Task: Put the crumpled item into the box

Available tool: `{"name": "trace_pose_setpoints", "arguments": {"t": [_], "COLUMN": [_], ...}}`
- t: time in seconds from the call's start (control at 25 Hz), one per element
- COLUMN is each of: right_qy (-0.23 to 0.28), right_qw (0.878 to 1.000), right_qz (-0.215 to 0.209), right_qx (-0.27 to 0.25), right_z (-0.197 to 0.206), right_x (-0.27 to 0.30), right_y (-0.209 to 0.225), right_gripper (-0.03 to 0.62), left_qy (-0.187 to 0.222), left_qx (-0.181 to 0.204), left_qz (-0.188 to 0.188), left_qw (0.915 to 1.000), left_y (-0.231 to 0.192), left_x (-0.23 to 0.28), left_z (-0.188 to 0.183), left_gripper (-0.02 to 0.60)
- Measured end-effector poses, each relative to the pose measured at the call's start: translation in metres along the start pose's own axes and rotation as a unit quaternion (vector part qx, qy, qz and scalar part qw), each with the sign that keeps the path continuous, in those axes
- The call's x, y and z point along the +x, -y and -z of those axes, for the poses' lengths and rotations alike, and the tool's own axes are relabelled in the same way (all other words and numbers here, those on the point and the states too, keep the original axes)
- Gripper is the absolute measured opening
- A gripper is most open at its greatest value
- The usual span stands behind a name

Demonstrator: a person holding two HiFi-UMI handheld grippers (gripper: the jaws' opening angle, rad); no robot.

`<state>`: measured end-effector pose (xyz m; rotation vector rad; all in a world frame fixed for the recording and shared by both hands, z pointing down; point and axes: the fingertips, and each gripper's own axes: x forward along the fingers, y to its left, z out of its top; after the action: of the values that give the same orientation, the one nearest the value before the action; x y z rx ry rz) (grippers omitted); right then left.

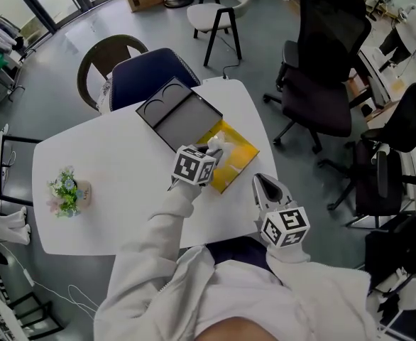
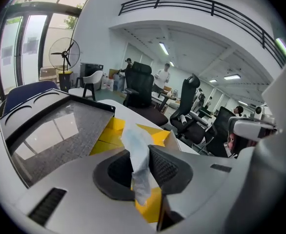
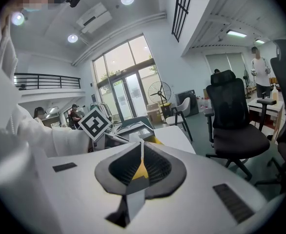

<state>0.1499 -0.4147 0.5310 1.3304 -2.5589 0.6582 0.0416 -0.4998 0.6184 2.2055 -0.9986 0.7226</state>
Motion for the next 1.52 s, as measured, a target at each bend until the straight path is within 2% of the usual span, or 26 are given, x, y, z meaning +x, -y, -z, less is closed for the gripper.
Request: {"name": "trace_pose_setpoints", "arguments": {"t": [0.2,0.4,0.56,1.08,1.4,1.52], "right_qy": [-0.004,-0.004,-0.005,-0.008,-0.005,-0.004], "right_qw": [1.000,1.000,1.000,1.000,1.000,1.000], "right_qz": [0.002,0.007,0.011,0.011,0.014,0.013], "right_qx": [0.000,0.004,0.009,0.012,0.014,0.015], "right_z": [-0.001,-0.001,0.000,0.001,0.002,0.002], "right_x": [0.004,0.005,0.004,0.008,0.007,0.007], "right_y": [0.003,0.007,0.010,0.015,0.017,0.017], "right_gripper": [0.040,0.040,0.040,0.040,0.040,0.040], "left_qy": [-0.025,-0.054,-0.075,-0.100,-0.083,-0.075], "left_qx": [-0.015,0.004,-0.002,0.020,0.041,0.041], "left_qz": [0.019,0.030,0.035,-0.013,-0.039,-0.049], "left_qw": [0.9994,0.9981,0.9966,0.9947,0.9949,0.9951], "left_y": [0.001,0.008,0.011,-0.005,-0.008,-0.009], "left_x": [0.016,0.034,0.046,0.060,0.059,0.056], "left_z": [0.003,0.002,0.008,0.018,0.016,0.014], "left_gripper": [0.080,0.080,0.080,0.113,0.146,0.179]}}
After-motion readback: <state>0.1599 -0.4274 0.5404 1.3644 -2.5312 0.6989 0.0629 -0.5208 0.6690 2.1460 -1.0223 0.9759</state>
